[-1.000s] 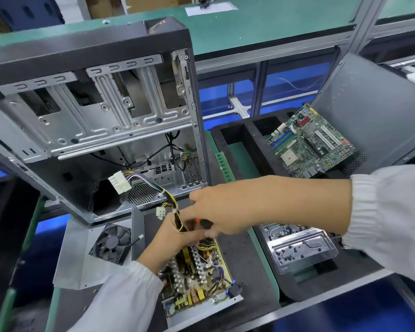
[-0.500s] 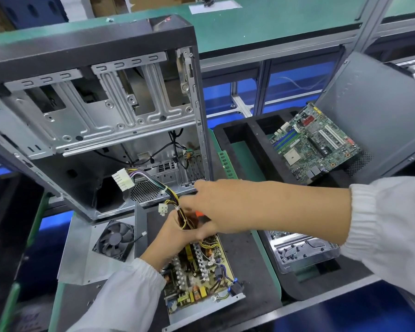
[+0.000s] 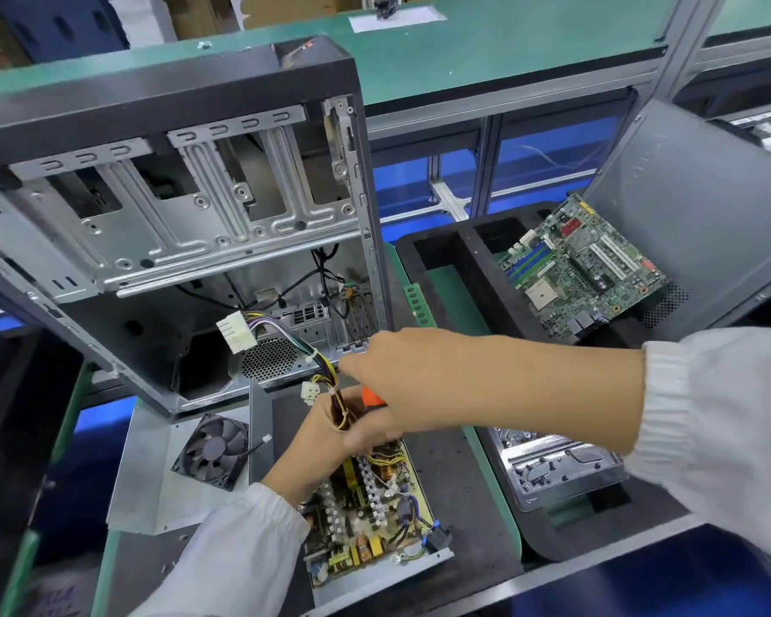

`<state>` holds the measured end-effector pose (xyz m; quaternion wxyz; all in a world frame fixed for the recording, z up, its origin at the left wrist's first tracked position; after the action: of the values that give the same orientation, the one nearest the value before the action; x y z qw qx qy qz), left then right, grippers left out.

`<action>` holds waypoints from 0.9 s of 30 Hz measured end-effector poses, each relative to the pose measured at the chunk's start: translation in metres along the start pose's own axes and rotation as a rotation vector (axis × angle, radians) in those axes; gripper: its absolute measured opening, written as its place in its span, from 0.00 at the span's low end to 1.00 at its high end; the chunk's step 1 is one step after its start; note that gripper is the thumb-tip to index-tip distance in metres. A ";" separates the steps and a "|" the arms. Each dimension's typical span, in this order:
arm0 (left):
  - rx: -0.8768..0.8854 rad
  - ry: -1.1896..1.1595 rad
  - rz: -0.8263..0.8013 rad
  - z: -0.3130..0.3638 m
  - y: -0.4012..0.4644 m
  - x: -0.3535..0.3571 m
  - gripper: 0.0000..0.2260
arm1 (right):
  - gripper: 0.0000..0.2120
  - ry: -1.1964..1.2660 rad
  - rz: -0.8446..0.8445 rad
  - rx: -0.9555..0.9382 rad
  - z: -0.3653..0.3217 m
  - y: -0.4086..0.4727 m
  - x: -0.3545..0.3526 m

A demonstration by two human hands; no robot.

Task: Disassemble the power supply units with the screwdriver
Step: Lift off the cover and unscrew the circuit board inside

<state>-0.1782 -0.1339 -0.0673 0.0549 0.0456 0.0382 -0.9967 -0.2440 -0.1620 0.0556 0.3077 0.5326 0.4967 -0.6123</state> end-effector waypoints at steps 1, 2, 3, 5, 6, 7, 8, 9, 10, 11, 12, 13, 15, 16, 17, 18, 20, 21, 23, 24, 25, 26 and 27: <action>-0.004 -0.029 -0.017 0.001 -0.001 0.002 0.10 | 0.19 -0.064 0.044 0.029 0.000 0.001 -0.001; -0.013 -0.054 -0.014 0.001 -0.001 0.002 0.09 | 0.18 -0.122 0.056 0.042 -0.001 0.002 0.000; -0.018 -0.077 0.002 0.001 -0.001 0.001 0.10 | 0.16 -0.148 0.049 0.038 -0.003 0.002 0.002; -0.022 -0.083 0.034 -0.001 -0.001 -0.003 0.11 | 0.14 -0.120 -0.015 -0.005 -0.004 0.000 0.006; -0.022 -0.074 0.042 -0.003 -0.001 -0.004 0.11 | 0.16 -0.082 -0.059 -0.029 -0.004 -0.003 0.009; -0.020 -0.072 0.042 -0.003 -0.001 -0.003 0.10 | 0.19 -0.045 -0.098 -0.054 -0.004 -0.005 0.011; -0.016 -0.074 0.039 -0.003 0.000 -0.002 0.09 | 0.21 -0.014 -0.126 -0.064 -0.003 -0.006 0.012; -0.006 -0.070 0.036 -0.003 0.000 -0.001 0.08 | 0.21 0.018 -0.108 -0.053 -0.002 -0.006 0.010; 0.007 -0.055 0.033 -0.003 0.001 -0.001 0.08 | 0.22 0.038 -0.066 -0.019 0.000 -0.004 0.006; 0.016 -0.040 0.025 -0.002 0.001 -0.001 0.08 | 0.23 0.032 -0.002 0.029 0.002 -0.002 0.000; 0.023 -0.033 0.018 -0.002 0.001 -0.001 0.07 | 0.23 -0.017 0.060 0.079 0.005 0.000 -0.005; 0.025 -0.033 0.016 -0.002 0.001 -0.001 0.06 | 0.22 -0.084 0.107 0.105 0.006 0.002 -0.009; 0.012 -0.035 0.025 -0.002 0.000 -0.002 0.07 | 0.16 -0.170 0.081 0.085 0.001 0.003 -0.006; 0.003 -0.037 0.025 -0.003 0.000 -0.002 0.07 | 0.13 -0.171 0.038 0.052 -0.002 0.003 -0.002; -0.002 -0.043 0.026 -0.003 0.000 -0.002 0.08 | 0.12 -0.147 -0.007 0.014 -0.004 0.002 0.001; -0.006 -0.050 0.034 -0.004 0.000 -0.002 0.09 | 0.14 -0.106 -0.052 -0.020 -0.004 0.000 0.005; -0.014 -0.057 0.056 -0.004 -0.001 -0.003 0.09 | 0.21 -0.020 -0.125 -0.071 -0.004 -0.004 0.008; -0.013 -0.057 0.055 -0.003 -0.001 -0.003 0.09 | 0.23 0.013 -0.134 -0.066 -0.003 -0.005 0.008; 0.002 -0.050 0.036 0.000 -0.001 -0.001 0.08 | 0.27 0.023 -0.090 0.036 0.002 -0.002 0.010; 0.019 -0.042 0.025 0.002 -0.001 0.000 0.08 | 0.26 -0.020 -0.042 0.099 0.005 0.000 0.009; 0.034 -0.031 0.018 0.004 -0.001 0.000 0.07 | 0.23 -0.104 0.006 0.130 0.006 0.001 0.007; 0.043 -0.025 0.010 0.005 -0.002 0.001 0.05 | 0.17 -0.197 0.029 0.128 0.003 0.001 0.006; 0.046 -0.024 0.002 0.006 -0.003 0.001 0.05 | 0.13 -0.257 0.016 0.100 -0.001 0.001 0.008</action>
<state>-0.1803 -0.1320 -0.0609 0.0552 0.0349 0.0146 -0.9978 -0.2452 -0.1604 0.0473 0.3470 0.4683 0.4179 -0.6969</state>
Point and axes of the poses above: each hand's wrist, its own y-axis towards the middle knuckle, its own x-axis out of the palm, z = x × y, the point moved 7 cm from there along y, towards the middle knuckle, and after that the axes turned 4 degrees about z, right-handed, at the moved point
